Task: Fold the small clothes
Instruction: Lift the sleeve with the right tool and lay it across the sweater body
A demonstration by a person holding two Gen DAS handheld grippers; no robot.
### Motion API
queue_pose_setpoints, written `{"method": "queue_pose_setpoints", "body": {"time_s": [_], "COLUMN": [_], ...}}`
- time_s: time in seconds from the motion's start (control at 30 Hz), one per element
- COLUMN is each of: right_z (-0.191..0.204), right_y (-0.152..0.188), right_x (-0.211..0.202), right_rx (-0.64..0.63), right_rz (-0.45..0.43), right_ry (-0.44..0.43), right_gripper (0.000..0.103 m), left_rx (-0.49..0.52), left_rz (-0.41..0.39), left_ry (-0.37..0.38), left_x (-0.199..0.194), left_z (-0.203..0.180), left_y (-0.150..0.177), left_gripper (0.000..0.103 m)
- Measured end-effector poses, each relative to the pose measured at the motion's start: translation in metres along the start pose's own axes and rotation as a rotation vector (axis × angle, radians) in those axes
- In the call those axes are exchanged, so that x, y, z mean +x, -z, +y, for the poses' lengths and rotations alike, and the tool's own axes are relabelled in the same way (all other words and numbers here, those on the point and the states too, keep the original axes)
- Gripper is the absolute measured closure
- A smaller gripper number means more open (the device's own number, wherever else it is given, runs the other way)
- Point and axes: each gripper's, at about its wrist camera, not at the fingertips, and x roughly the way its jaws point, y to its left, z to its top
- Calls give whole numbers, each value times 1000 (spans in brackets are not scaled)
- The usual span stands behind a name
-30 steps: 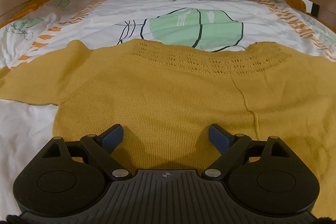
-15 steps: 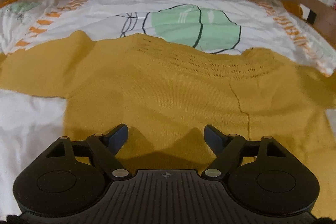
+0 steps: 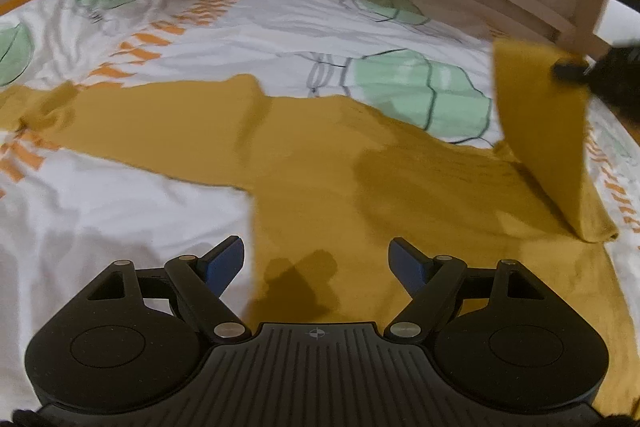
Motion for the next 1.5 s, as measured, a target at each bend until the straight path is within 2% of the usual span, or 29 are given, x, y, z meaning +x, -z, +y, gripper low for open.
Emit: {"method": "queue_pose_setpoints", "body": {"time_s": [0.13,0.17,0.3,0.33,0.37,0.4,0.53,0.67,0.83,0.97,1.13,1.23,1.37,1.5], "right_z": [17,21,20,16,13,11,-5,-28,-51,-34,3,30,58,54], "right_y": [35,42,58,60,60,60,56,55,55,59,70,83,98,96], "right_x": [24,26,26,20,14,9,-18,-38,-27,-2,39,58,53,26], "right_rx": [-17,-36,-83,-80,-79,-81,-90,-85,18,-7,-35,-79,-171,-197], "right_rz": [75,87,129,128,123,118,82,54,64,80,130,158,177,156], "right_ry": [20,23,13,4,-5,-8,7,63,52,8,-58,-132,-248,-209], "right_gripper": [85,79,75,70,58,50,50,50,49,49,47,46,45,44], "left_rx": [-39,-45,-62,-62,-62,-61,-49,-43,-26,-27,-48,-63,-68,-58], "left_rz": [15,18,26,25,23,19,13,27,44,27,34,29,21,38], "left_ry": [-2,-5,5,12,19,24,67,115,147,139,86,58,40,65], "left_x": [1,2,3,3,3,3,7,19,36,32,24,16,9,14], "left_z": [18,22,30,31,29,28,17,1,-22,-23,-1,15,25,22], "left_y": [1,1,2,2,0,-1,-9,-18,-28,-32,-38,-41,-48,-50], "left_gripper": [24,24,24,24,24,24,24,24,24,24,24,24,24,24]}}
